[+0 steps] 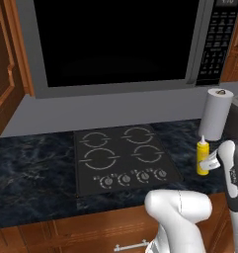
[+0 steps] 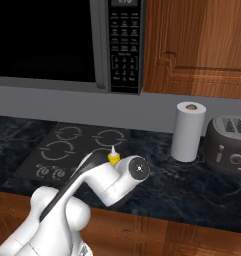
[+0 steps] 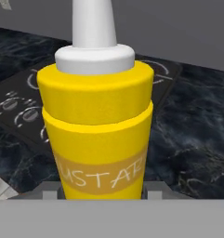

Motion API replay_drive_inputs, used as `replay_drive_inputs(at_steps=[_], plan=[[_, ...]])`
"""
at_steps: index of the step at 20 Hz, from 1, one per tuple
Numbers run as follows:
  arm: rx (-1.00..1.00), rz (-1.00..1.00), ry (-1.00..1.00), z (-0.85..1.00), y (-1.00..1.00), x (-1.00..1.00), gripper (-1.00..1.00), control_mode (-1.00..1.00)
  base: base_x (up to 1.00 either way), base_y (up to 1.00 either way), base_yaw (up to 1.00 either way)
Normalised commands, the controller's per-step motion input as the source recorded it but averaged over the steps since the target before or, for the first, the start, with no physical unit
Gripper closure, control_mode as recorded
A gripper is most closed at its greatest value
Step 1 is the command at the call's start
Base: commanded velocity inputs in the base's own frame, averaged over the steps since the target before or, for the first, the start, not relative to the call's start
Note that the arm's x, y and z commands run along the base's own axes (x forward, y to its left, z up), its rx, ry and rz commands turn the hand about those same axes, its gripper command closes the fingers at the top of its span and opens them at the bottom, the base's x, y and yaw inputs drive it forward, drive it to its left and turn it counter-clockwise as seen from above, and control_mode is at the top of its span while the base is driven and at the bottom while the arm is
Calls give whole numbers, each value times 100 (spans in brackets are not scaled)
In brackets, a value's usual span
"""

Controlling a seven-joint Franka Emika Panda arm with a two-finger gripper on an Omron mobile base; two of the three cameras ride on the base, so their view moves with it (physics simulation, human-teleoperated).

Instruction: Take 2 condiments from the cabinet and move them on the counter near the stove.Make sure the condiments are lined up with each other, next to each other.

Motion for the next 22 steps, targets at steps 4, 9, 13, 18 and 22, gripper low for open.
replay_drive_inputs(at_steps=[4, 9, 13, 18, 22], plan=[[1, 6, 0, -18, -3, 18, 100, -100, 0, 0, 0], [3, 7, 0, -15, -5, 20, 100, -100, 0, 0, 0], [3, 7, 0, -11, -4, 20, 100, -100, 0, 0, 0], [4, 4, 0, -8, -3, 25, 100, -100, 0, 0, 0], [3, 3, 0, -11, 0, 25, 100, -100, 0, 0, 0]])
